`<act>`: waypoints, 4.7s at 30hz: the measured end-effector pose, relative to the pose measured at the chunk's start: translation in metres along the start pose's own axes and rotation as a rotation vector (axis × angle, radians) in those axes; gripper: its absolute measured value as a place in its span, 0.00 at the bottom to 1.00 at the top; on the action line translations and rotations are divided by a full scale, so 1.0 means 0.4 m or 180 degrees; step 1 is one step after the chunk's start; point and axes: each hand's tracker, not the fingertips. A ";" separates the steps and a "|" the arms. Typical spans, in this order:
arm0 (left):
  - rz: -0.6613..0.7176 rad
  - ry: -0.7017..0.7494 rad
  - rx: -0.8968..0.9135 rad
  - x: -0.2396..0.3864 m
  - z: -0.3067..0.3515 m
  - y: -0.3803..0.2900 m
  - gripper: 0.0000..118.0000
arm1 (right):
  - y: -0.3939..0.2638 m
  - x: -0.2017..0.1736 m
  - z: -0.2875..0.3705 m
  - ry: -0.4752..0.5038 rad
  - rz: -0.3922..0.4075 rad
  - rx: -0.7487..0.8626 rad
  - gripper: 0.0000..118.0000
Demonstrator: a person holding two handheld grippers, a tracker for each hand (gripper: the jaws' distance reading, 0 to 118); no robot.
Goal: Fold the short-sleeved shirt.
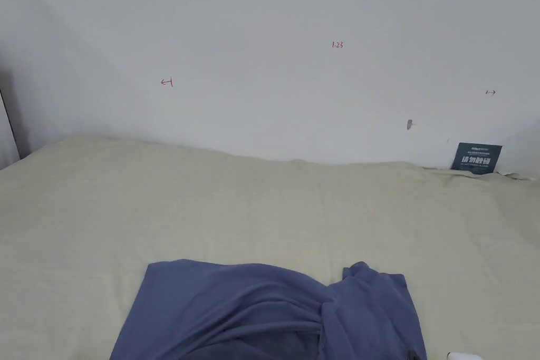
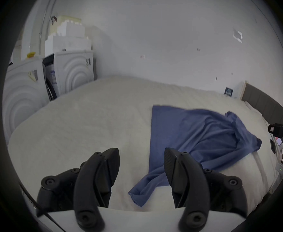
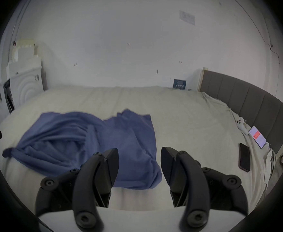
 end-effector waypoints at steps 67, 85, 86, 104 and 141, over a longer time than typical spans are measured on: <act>-0.0844 -0.0379 -0.0884 0.219 -0.718 0.279 0.00 | -0.002 0.023 -0.245 0.0014 -0.0301 -0.0612 0.04; -0.0567 -0.0443 -0.0630 0.191 -0.528 0.222 0.00 | 0.079 0.190 -0.690 0.0354 -0.0553 -0.2000 0.40; -0.0565 -0.0445 -0.0638 0.190 -0.529 0.221 0.00 | 0.077 0.179 -0.683 0.0220 -0.0447 -0.1903 0.40; -0.0453 -0.0398 -0.0574 0.153 -0.446 0.265 0.00 | 0.167 0.171 -0.504 0.0250 -0.0482 -0.1031 0.01; -0.0126 -0.0309 0.0552 0.036 -0.119 0.871 0.00 | 0.979 0.067 -0.030 0.0206 0.0225 0.0888 0.01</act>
